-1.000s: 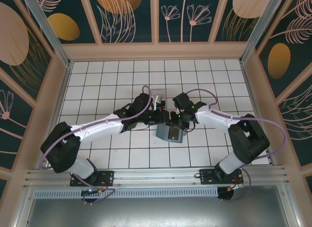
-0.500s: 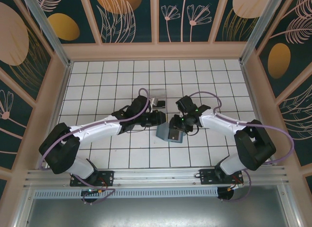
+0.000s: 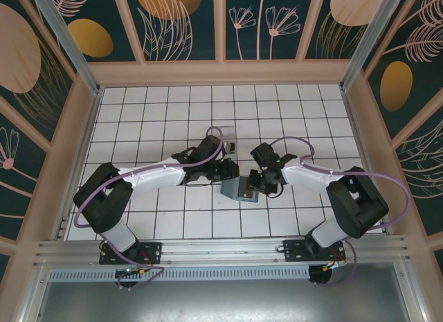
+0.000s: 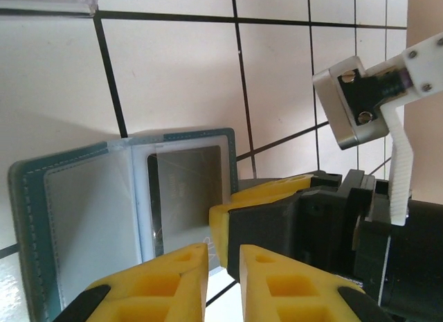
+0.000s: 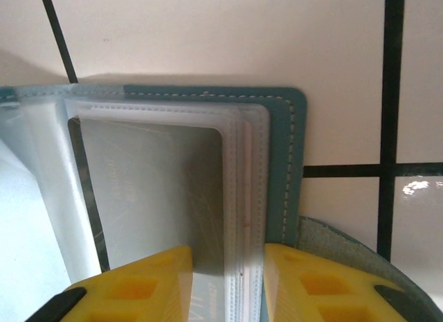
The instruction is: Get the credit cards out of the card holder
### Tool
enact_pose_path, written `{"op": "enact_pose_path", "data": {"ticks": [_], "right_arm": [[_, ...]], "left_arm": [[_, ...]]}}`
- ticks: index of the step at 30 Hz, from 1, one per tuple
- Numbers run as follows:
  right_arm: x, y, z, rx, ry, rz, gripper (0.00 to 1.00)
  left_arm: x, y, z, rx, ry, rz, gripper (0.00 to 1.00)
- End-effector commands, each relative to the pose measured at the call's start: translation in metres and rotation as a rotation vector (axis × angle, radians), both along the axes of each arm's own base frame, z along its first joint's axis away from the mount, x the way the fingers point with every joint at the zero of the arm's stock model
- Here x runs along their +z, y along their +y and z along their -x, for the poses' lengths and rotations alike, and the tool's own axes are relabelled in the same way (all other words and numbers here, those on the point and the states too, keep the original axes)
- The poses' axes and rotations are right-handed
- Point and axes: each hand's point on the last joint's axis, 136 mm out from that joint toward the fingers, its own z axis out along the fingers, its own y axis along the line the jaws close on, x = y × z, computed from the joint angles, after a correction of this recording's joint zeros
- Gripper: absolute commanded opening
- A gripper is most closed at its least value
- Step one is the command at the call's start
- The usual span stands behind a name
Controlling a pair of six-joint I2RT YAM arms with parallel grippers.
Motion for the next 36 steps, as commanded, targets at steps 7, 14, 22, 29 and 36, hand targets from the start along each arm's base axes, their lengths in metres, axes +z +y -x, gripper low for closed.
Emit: {"op": "enact_pose_path", "data": {"ticks": [7, 14, 22, 29, 36], "right_arm": [[-0.005, 0.023, -0.002, 0.008, 0.006, -0.023, 0.30], [-0.004, 0.043, 0.000, 0.035, 0.008, -0.040, 0.29], [-0.005, 0.047, 0.000, 0.044, 0.009, -0.036, 0.28], [-0.005, 0.047, 0.000, 0.047, 0.006, -0.038, 0.27], [-0.005, 0.047, 0.001, 0.050, 0.009, -0.037, 0.27]], "left_arm": [[-0.015, 0.013, 0.003, 0.021, 0.024, -0.089, 0.21], [-0.032, 0.035, 0.004, 0.070, 0.050, -0.092, 0.21], [-0.044, 0.043, 0.005, 0.078, 0.068, -0.098, 0.17], [-0.052, 0.043, 0.004, 0.067, 0.078, -0.113, 0.20], [-0.054, 0.041, 0.003, 0.024, 0.073, -0.142, 0.22]]}}
